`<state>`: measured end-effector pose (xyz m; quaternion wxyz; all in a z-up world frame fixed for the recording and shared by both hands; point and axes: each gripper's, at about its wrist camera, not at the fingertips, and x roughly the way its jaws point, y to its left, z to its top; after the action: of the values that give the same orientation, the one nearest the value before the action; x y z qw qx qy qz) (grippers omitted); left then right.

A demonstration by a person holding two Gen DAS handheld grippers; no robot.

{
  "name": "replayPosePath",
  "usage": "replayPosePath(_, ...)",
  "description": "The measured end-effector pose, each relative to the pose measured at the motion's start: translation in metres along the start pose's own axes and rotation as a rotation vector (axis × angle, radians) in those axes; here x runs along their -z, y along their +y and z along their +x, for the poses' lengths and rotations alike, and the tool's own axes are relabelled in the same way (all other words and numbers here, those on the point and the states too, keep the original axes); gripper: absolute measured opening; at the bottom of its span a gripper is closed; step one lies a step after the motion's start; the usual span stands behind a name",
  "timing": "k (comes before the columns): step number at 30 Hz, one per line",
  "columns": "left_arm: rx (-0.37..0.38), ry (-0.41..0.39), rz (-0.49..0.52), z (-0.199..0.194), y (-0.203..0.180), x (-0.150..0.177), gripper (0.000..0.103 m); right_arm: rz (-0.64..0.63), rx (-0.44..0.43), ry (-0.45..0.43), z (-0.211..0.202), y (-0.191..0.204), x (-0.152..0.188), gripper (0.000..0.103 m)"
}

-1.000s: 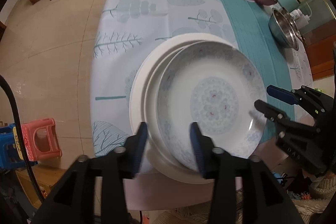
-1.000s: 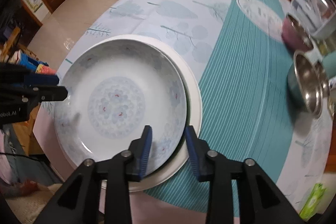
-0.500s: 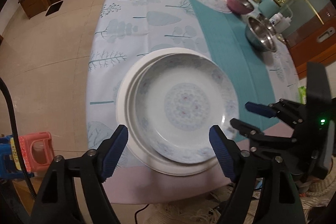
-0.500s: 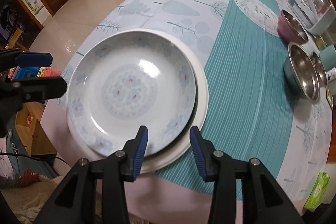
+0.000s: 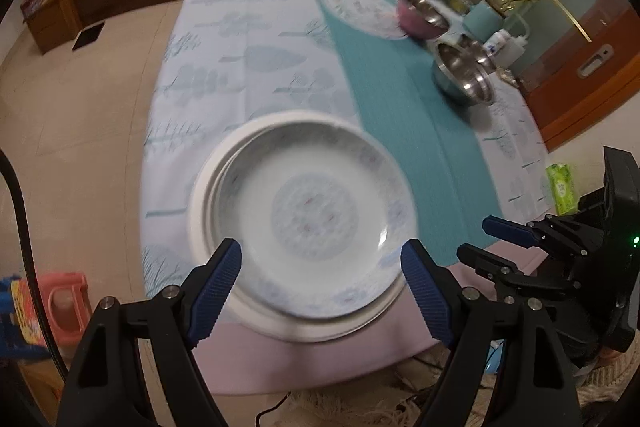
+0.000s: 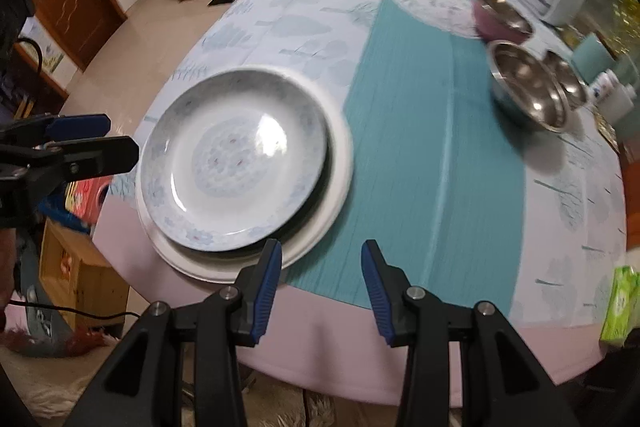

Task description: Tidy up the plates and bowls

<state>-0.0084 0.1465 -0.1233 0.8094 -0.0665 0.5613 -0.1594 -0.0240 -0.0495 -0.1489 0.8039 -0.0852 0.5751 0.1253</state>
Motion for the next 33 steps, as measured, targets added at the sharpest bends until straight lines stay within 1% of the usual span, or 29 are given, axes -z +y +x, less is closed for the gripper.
replayPosePath(3,0.019,-0.028,0.042,-0.009,-0.017,-0.010,0.081,0.042,0.011,-0.048,-0.023,-0.016,-0.003,0.042)
replayPosePath(6,0.032,-0.064,0.084,-0.019,-0.039,-0.025,0.081,0.081,0.037,-0.123,-0.053,-0.037,-0.010,0.042)
replayPosePath(12,0.035,-0.131,0.138,-0.035,-0.092,-0.060,0.082,0.130,0.081,-0.247,-0.095,-0.083,-0.026,0.042)
replayPosePath(15,0.015,-0.169,0.163,-0.036,-0.122,-0.078,0.086,0.151,0.094,-0.285,-0.108,-0.114,-0.033,0.042)
replayPosePath(18,-0.010,-0.193,0.171,-0.030,-0.152,-0.100,0.086,0.163,0.100,-0.306,-0.115,-0.151,-0.040,0.042)
replayPosePath(21,-0.028,-0.195,0.173,-0.013,-0.181,-0.126,0.086,0.179,0.088,-0.305,-0.115,-0.192,-0.046,0.042)
replayPosePath(26,-0.070,-0.174,0.178,0.036,-0.221,-0.171,0.086,0.201,0.071,-0.291,-0.099,-0.260,-0.061,0.042)
replayPosePath(29,-0.090,-0.148,0.174,0.074,-0.235,-0.196,0.086,0.208,0.050,-0.265,-0.079,-0.297,-0.073,0.042)
replayPosePath(33,-0.117,-0.086,0.153,0.126,-0.242,-0.222,0.086,0.235,0.002,-0.213,-0.043,-0.337,-0.091,0.042)
